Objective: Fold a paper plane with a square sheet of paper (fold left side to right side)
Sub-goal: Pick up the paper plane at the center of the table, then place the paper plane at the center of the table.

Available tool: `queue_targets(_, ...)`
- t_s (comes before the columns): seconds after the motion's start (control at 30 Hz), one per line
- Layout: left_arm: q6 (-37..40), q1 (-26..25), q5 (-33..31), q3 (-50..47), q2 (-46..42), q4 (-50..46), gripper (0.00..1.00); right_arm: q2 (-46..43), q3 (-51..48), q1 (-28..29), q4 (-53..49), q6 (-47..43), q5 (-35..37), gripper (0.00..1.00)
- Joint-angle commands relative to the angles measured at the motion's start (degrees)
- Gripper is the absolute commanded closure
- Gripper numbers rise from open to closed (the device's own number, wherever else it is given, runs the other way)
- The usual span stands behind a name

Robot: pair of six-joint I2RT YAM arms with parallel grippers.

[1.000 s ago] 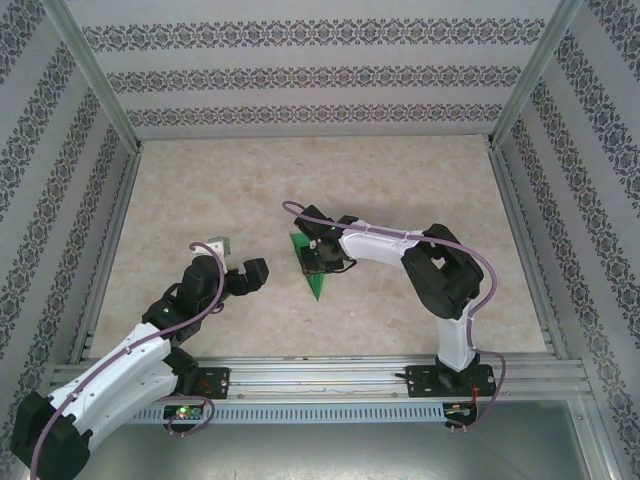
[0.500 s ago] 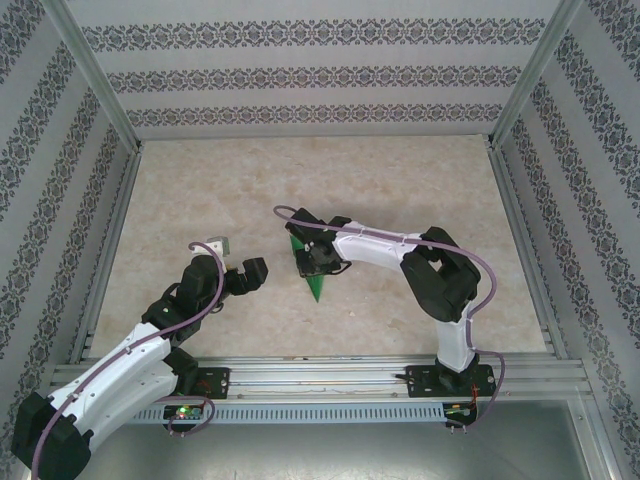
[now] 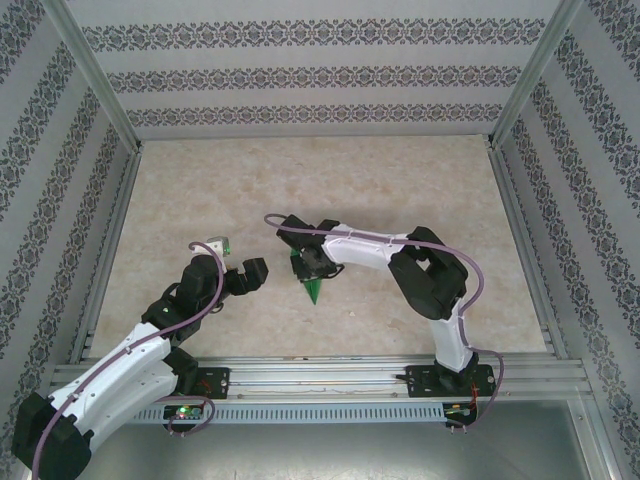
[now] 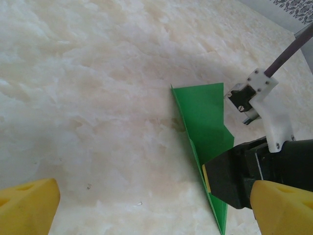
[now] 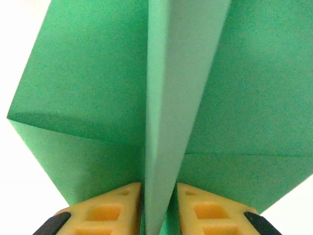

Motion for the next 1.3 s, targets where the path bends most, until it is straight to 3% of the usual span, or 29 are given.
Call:
queue_targets(0.0, -0.6, 0.89, 0.45, -0.69, -0.65, 1.81, 0.0, 1.17, 2.25, 1.25, -2.39, 0.13, 2.43, 0.76)
queue_targets(0.33, -0.92, 0.99, 0.6, -1.08, -1.31, 1.76, 0.0, 3.52, 5.1, 2.56, -4.56, 0.45, 3.82, 0.84)
queue_targets(0.53, -0.61, 1.16, 0.45, -0.91, -1.82, 1.32, 0.0, 0.74, 4.6, 2.56, -4.8, 0.85, 4.77, 0.93)
queue_targets(0.73, -0.18, 1.33, 0.71, -0.3, -1.84, 1.18, 0.0, -3.98, 4.31, 1.46, -5.77, 0.64, 4.8, 0.95)
queue_targets(1.0, 2.02, 1.5, 1.7, -0.55, -3.59, 1.8, 0.0, -7.07, 5.41, -6.61, -5.46, -1.96, 3.34, 0.95)
queue_targets(1.27, 5.25, 1.6, 7.47, -2.79, -6.04, 4.36, 0.0, -1.33, 13.31, -15.67, -6.69, -5.07, 2.46, 0.95)
